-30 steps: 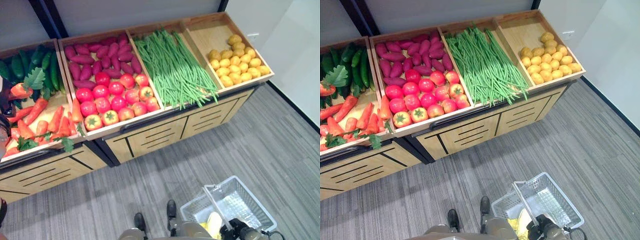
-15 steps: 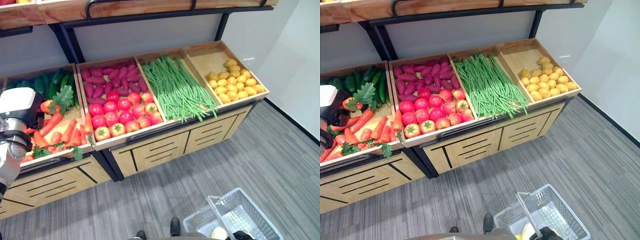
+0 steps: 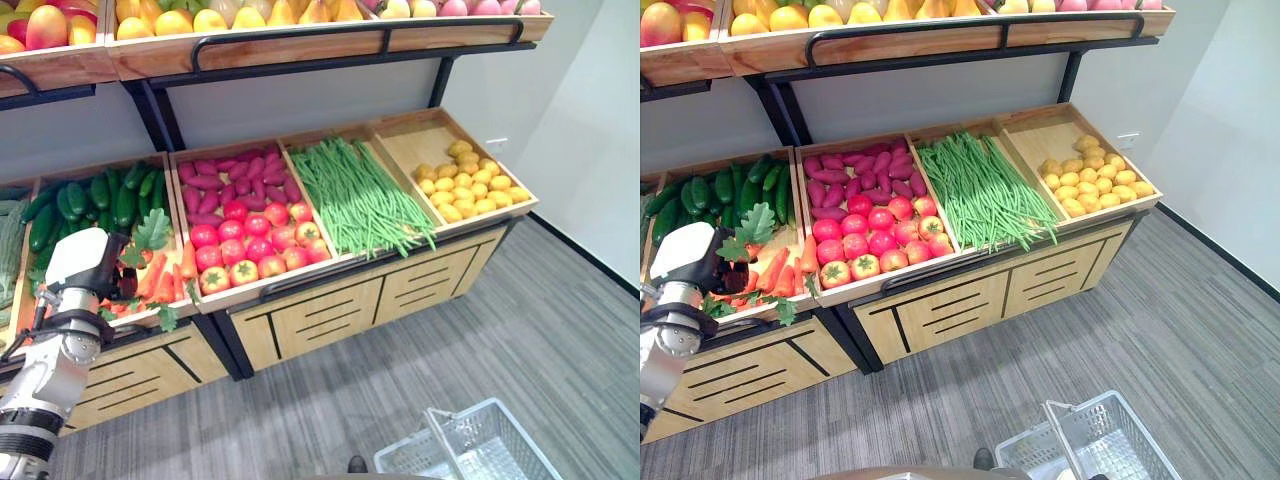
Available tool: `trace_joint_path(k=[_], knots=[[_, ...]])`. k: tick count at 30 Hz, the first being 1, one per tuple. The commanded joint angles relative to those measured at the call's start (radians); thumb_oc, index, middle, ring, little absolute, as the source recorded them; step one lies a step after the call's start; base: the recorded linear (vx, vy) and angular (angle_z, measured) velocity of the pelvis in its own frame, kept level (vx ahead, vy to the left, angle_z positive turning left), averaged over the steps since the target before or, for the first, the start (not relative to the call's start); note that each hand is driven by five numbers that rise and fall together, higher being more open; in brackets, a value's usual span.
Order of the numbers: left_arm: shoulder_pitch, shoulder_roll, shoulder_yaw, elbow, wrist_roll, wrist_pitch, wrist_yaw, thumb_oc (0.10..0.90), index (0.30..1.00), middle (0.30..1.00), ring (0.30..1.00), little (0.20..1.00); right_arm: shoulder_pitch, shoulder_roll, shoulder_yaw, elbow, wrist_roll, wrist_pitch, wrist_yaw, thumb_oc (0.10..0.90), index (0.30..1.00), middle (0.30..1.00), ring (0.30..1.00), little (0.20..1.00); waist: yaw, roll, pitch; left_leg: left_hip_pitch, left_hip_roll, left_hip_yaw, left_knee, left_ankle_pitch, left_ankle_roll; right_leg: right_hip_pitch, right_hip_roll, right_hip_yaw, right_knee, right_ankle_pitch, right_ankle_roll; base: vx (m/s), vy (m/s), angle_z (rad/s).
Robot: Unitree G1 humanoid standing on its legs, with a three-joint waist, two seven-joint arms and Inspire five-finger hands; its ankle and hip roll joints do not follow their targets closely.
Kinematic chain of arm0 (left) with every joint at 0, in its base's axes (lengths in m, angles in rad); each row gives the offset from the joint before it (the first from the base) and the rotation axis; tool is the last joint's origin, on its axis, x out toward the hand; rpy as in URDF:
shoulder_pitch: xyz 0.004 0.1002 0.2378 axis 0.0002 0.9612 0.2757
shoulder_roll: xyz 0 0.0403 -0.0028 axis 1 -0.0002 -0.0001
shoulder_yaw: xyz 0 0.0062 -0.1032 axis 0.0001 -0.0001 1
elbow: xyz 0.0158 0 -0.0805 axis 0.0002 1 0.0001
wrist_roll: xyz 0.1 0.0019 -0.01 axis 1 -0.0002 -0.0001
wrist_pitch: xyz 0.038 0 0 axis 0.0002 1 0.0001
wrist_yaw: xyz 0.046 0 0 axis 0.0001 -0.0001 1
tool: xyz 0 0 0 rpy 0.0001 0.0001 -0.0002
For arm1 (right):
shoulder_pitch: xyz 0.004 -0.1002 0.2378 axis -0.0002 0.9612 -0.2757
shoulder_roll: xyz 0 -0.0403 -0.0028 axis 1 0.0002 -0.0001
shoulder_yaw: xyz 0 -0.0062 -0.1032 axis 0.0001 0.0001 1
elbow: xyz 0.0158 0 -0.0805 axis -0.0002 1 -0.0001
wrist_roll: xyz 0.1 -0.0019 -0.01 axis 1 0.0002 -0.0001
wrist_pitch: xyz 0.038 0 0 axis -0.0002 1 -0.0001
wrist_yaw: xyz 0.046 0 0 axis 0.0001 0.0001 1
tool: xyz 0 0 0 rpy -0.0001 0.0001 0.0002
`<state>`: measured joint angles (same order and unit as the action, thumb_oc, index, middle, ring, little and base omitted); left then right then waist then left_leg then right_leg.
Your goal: Get the vegetables into the basket
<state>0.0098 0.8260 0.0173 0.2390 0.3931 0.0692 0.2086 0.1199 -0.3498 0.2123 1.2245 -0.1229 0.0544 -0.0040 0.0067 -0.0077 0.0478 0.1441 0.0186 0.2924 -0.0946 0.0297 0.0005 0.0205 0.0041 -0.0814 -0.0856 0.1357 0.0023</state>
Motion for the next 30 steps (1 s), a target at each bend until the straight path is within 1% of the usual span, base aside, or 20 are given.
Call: trace_joint_path(k=[1,7,8,9,22,28,29,30], knots=[[-0.08,0.021,0.141,-0.138,0.011,-0.051,0.084,0.4,0.3,0.3,0.3,0.3,-0.037,-0.015,-0.005,0.013,-0.014,-0.027,-0.012,0.4,0.3,0.3,0.3,0.3,-0.015,0.014,-0.041,-0.005,-0.03,-0.025,0.057,-0.107,0.023,0.032,-0.082,-0.001,0.111,-0.171,0.108,0.0,0.0,0.0],[-0.044,-0.027,0.157,-0.221,-0.014,-0.074,0.069,0.4,0.3,0.3,0.3,0.3,-0.032,-0.012,-0.011,0.006,-0.017,-0.026,-0.015,0.4,0.3,0.3,0.3,0.3,-0.016,0.015,-0.042,0.001,-0.031,-0.027,0.047,-0.105,0.025,0.037,-0.084,-0.003,0.111,-0.172,0.108,-0.02,0.007,0.0],[-0.039,-0.052,0.155,-0.225,-0.05,-0.079,0.067,0.4,0.3,0.3,0.3,0.3,-0.036,-0.011,-0.013,0.01,-0.013,-0.024,-0.018,0.4,0.3,0.3,0.3,0.3,-0.017,0.014,-0.042,0.003,-0.032,-0.028,0.042,-0.103,0.025,0.036,-0.085,-0.006,0.114,-0.172,0.108,-0.03,0.016,0.02],[-0.035,-0.057,0.156,-0.223,-0.057,-0.08,0.063,0.4,0.3,0.3,0.3,0.3,-0.038,-0.011,-0.015,0.011,-0.012,-0.024,-0.018,0.4,0.3,0.3,0.3,0.3,-0.017,0.015,-0.042,0.004,-0.032,-0.028,0.038,-0.102,0.026,0.036,-0.085,-0.006,0.114,-0.172,0.108,-0.04,0.024,0.01],[-0.06,-0.067,0.135,-0.217,-0.089,-0.078,0.046,0.4,0.3,0.3,0.3,0.3,-0.041,-0.021,-0.023,0.014,-0.012,-0.023,-0.023,0.4,0.3,0.3,0.3,0.3,-0.025,0.023,-0.031,-0.005,-0.045,-0.024,0.033,-0.099,0.035,0.014,-0.094,0.004,0.123,-0.158,0.114,-0.02,0.029,0.0],[-0.089,-0.066,0.112,-0.223,-0.106,-0.081,0.038,0.4,0.3,0.3,0.3,0.3,-0.031,-0.028,-0.049,0.004,0.009,-0.027,-0.032,0.4,0.3,0.3,0.3,0.3,-0.043,0.031,-0.024,-0.009,-0.054,-0.003,0.046,-0.114,0.044,0.001,-0.103,0.02,0.13,-0.147,0.125,-0.01,0.081,-0.06],[-0.109,-0.07,0.092,-0.223,-0.112,-0.083,0.036,0.4,0.3,0.3,0.3,0.3,-0.029,-0.032,-0.056,0.0,0.015,-0.027,-0.037,0.4,0.3,0.3,0.3,0.3,-0.055,0.035,-0.017,-0.009,-0.059,0.008,0.054,-0.124,0.05,-0.009,-0.106,0.033,0.143,-0.145,0.131,-0.01,0.087,-0.21],[-0.11,-0.07,0.091,-0.222,-0.112,-0.083,0.036,0.4,0.3,0.3,0.3,0.3,-0.029,-0.032,-0.057,0.0,0.015,-0.027,-0.037,0.4,0.3,0.3,0.3,0.3,-0.052,0.035,-0.017,-0.01,-0.058,0.011,0.055,-0.123,0.05,-0.011,-0.105,0.035,0.142,-0.142,0.13,-0.01,0.126,-0.18]])
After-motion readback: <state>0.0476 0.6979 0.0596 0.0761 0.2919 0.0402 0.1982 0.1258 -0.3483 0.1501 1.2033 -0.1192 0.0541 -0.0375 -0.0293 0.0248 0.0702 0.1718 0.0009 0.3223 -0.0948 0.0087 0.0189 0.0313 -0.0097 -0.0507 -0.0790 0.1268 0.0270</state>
